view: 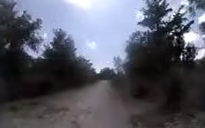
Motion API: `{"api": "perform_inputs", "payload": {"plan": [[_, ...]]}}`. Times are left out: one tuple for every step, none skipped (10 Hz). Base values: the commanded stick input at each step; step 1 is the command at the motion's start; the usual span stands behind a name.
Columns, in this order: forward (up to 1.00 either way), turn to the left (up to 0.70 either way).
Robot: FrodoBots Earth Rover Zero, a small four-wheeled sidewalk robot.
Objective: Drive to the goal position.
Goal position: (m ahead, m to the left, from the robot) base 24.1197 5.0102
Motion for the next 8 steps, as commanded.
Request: {"api": "perform_inputs", "payload": {"plan": [[0.85, 0.00], [0.85, 0.00], [0.85, 0.00], [0.85, 0.00], [0.85, 0.00], [0.85, 0.00], [0.85, 0.00], [0.85, 0.00]]}}
